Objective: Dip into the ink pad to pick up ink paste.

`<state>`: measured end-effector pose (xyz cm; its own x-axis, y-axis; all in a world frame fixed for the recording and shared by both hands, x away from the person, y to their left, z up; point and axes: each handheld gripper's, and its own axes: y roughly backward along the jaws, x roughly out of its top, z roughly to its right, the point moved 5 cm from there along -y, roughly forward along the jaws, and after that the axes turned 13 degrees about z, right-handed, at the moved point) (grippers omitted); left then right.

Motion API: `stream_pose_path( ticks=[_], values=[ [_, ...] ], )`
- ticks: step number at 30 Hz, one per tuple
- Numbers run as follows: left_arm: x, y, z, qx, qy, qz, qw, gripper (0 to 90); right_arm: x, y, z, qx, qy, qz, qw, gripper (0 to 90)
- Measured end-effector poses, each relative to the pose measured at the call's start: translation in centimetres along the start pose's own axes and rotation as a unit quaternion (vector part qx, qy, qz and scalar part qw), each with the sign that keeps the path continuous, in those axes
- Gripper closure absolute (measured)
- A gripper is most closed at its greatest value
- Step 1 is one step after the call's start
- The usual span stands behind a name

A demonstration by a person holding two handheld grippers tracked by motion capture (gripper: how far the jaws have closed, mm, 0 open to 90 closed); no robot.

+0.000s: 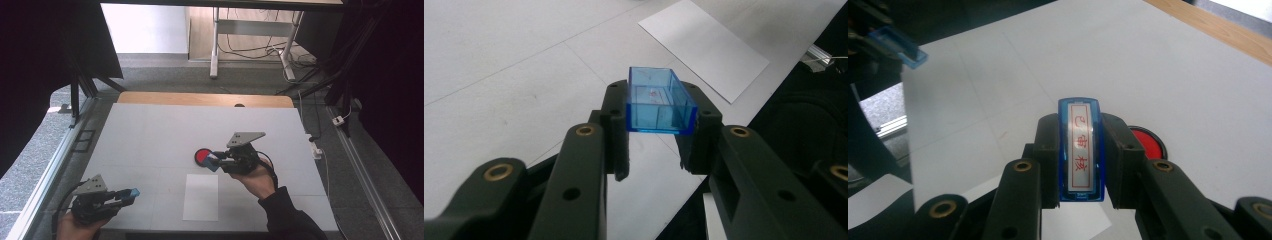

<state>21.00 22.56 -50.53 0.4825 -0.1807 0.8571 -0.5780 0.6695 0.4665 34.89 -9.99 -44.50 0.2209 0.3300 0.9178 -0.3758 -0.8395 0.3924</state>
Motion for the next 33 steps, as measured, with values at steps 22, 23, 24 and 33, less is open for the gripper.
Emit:
stream_pose_path(
  ticks=[22, 23, 24, 33],
  values=[
    [-0.3, 0.4, -0.2, 0.017, 0.006, -0.005, 0.9998, 68.3, -1.0, -4.8, 3.3, -0.035, -0.006, -0.046, 0.9983, 71.3],
    [-0.3, 0.4, -0.2, 0.018, 0.007, -0.003, 0.9998, 68.2, -1.1, -5.0, 3.5, -0.038, -0.007, -0.051, 0.9980, 71.4],
    [-0.3, 0.4, -0.2, 0.018, 0.007, -0.003, 0.9998, 68.2, -1.1, -5.2, 3.6, -0.040, -0.008, -0.051, 0.9979, 71.4],
    [-0.3, 0.4, -0.2, 0.019, 0.005, -0.006, 0.9998, 68.2, -2.1, -7.2, 5.2, -0.054, -0.013, -0.077, 0.9955, 71.4]
  ],
)
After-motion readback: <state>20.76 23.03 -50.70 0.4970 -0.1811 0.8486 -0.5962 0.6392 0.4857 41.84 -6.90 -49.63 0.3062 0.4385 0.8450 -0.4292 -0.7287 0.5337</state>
